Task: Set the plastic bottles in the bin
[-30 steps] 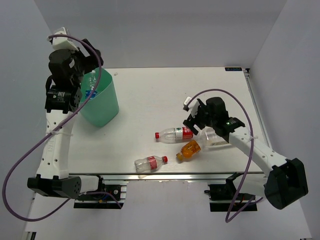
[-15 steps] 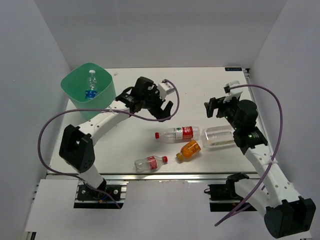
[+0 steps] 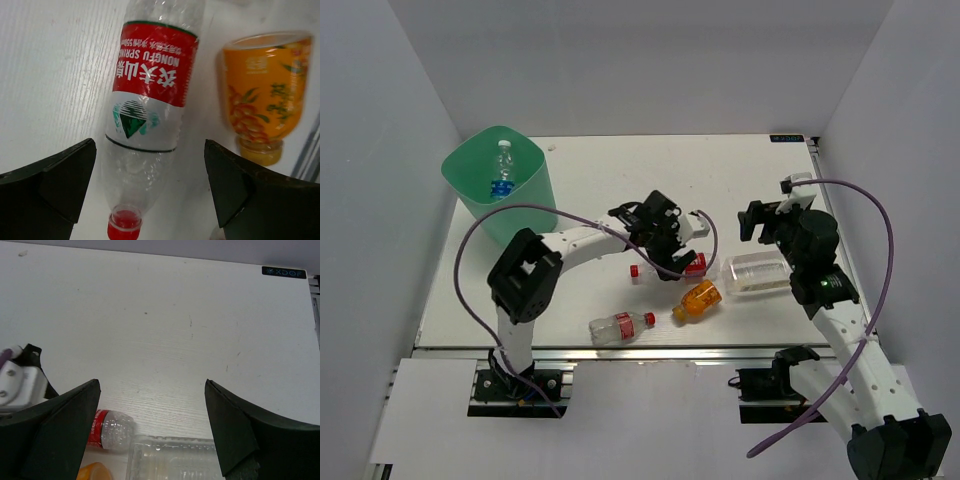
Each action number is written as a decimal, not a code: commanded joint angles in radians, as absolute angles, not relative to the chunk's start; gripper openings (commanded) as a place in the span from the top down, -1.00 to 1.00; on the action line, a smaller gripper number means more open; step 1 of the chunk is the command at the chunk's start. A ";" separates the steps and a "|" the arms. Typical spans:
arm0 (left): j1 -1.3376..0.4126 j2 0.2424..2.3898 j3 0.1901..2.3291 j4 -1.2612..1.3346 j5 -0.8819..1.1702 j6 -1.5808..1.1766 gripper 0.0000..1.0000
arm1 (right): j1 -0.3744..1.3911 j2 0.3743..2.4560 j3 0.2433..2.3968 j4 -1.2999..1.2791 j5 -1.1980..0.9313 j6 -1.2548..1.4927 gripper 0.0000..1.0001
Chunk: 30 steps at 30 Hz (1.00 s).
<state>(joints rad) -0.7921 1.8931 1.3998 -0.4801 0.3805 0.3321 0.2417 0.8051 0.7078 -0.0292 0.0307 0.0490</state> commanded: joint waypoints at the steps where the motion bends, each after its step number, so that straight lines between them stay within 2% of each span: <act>1: -0.807 1.969 1.477 -0.478 0.269 0.331 -0.96 | 0.235 0.773 0.693 -0.031 0.080 0.057 -0.79; 7: -0.825 2.039 1.499 -0.497 0.252 0.344 -0.96 | 0.233 0.773 0.677 -0.028 0.112 0.052 -0.79; 8: -0.828 2.040 1.493 -0.491 0.232 0.339 -0.91 | 0.233 0.776 0.676 -0.023 0.115 0.052 -0.79; 10: -0.830 2.036 1.496 -0.486 0.193 0.327 -0.69 | 0.233 0.781 0.676 -0.021 0.118 0.049 -0.79; 11: -0.830 2.028 1.494 -0.479 0.174 0.324 -0.39 | 0.232 0.784 0.678 -0.023 0.118 0.048 -0.79; 15: -0.827 1.924 1.450 -0.404 0.034 0.322 0.12 | 0.230 0.796 0.686 -0.018 0.104 0.048 -0.79; 17: -0.813 1.843 1.437 -0.361 -0.069 0.318 0.17 | 0.229 0.798 0.687 -0.015 0.098 0.048 -0.79; 18: -0.778 1.812 1.436 -0.344 -0.083 0.290 0.35 | 0.227 0.799 0.687 -0.014 0.097 0.046 -0.79; 21: -0.637 1.680 1.465 -0.285 -0.095 0.142 0.35 | 0.225 0.801 0.683 -0.011 0.094 0.046 -0.79; 24: -0.493 1.547 1.494 -0.255 -0.239 -0.048 0.35 | 0.222 0.807 0.689 -0.011 0.081 0.051 -0.79; 27: -0.378 1.450 1.558 -0.302 -0.469 -0.177 -0.01 | 0.221 0.807 0.689 -0.011 0.087 0.051 -0.79; 29: -0.280 1.419 1.591 -0.337 -0.617 -0.237 -0.01 | 0.218 0.808 0.687 -0.011 0.095 0.052 -0.79; 30: -0.234 1.404 1.589 -0.334 -0.624 -0.279 -0.01 | 0.216 0.810 0.689 -0.011 0.094 0.052 -0.79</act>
<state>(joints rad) -0.3004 1.4834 1.5604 -0.3065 -0.3954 -0.0978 0.2237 0.8089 0.6750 -0.0502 0.0910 0.0486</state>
